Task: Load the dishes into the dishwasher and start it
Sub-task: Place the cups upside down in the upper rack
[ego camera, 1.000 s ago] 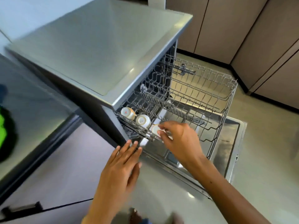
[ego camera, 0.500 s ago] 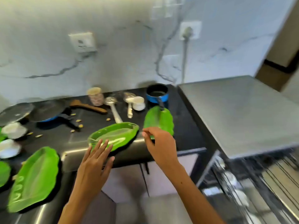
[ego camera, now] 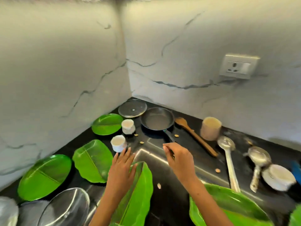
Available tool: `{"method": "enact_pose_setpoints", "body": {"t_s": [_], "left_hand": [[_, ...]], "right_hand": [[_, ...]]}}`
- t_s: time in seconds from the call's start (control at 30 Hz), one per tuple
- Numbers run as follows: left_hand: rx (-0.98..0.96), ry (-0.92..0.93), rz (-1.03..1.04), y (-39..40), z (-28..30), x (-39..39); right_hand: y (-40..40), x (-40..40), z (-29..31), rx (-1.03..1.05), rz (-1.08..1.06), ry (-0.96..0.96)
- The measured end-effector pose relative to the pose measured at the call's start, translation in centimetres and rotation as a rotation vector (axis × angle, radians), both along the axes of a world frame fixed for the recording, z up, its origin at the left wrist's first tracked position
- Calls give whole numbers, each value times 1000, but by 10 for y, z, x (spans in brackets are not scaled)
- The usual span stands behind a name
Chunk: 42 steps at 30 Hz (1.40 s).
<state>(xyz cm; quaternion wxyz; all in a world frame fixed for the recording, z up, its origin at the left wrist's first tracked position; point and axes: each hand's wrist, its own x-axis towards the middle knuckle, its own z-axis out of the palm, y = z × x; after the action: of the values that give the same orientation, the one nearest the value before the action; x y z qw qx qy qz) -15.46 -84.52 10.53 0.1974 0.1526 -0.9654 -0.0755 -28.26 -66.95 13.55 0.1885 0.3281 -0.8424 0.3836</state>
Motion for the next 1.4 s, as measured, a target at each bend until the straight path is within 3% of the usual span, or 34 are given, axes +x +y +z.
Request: {"method": "enact_pose_setpoints", "body": {"t_s": [0.13, 0.37, 0.57, 0.7, 0.8, 1.13, 1.27, 1.4], "left_hand": [[-52, -73, 100, -58, -12, -40], [-42, -426, 310, -115, -25, -87], [-11, -371, 289, -120, -24, -94], [-76, -214, 162, -103, -20, -93], [-179, -62, 54, -68, -1, -93], [-120, 222, -469, 133, 50, -63], [17, 233, -708, 241, 53, -24], [140, 161, -983, 353, 38, 22]], "right_hand": [[-45, -21, -12, 28, 83, -12], [-73, -28, -38, 68, 166, -62], [-70, -25, -41, 106, 168, -138], [-46, -22, -34, 84, 141, -149], [-18, -17, -26, 50, 94, -153], [151, 50, -1, -97, -138, -83], [256, 112, -7, -68, -228, -80], [366, 195, -25, -43, -327, -209]]}}
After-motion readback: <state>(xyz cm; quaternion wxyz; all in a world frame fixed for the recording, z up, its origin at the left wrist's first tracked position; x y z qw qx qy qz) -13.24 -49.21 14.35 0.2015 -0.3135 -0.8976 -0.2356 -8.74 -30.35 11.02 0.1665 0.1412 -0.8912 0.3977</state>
